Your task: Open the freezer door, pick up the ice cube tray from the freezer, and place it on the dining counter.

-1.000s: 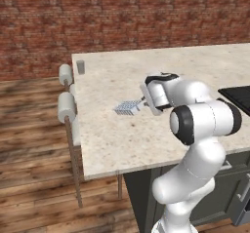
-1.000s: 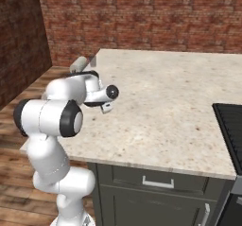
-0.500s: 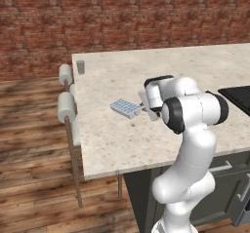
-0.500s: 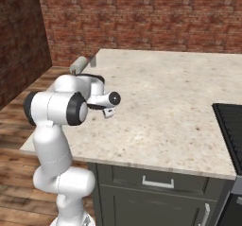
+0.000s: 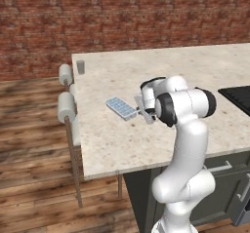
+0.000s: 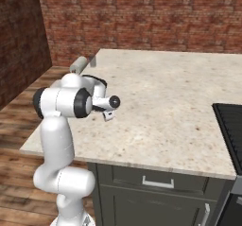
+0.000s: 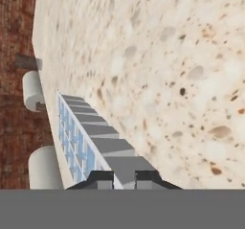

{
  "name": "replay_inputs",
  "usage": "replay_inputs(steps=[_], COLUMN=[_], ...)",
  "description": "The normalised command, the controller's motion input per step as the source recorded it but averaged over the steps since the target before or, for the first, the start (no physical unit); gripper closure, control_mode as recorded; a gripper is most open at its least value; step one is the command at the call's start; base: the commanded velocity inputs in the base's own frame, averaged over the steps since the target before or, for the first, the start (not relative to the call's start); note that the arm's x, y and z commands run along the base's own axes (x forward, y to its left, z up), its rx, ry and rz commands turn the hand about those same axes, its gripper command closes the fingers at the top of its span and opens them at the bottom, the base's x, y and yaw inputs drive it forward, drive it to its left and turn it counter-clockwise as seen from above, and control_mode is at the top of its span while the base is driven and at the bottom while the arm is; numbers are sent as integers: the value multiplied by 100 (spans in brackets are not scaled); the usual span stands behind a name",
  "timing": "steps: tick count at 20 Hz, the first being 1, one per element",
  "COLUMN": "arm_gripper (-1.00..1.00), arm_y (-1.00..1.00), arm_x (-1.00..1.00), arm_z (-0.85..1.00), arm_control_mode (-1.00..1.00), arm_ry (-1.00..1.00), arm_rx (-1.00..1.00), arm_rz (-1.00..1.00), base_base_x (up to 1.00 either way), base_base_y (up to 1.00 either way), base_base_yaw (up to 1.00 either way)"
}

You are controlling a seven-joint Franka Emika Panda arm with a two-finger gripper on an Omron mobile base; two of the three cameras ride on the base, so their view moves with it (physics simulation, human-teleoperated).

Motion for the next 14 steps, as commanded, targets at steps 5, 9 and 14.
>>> replay_inputs(steps=[5, 9, 14], arm_gripper=[-100, -100, -100], arm_y=[7, 0, 0], arm_x=[36, 15, 1], arm_z=[-4, 12, 39], arm_control_mode=[-100, -100, -100], arm_ry=[0, 0, 2], arm_rx=[0, 0, 0], arm_rz=[0, 0, 0], base_base_x=[0, 0, 0], base_base_y=[0, 0, 0], base_base_yaw=[0, 0, 0])
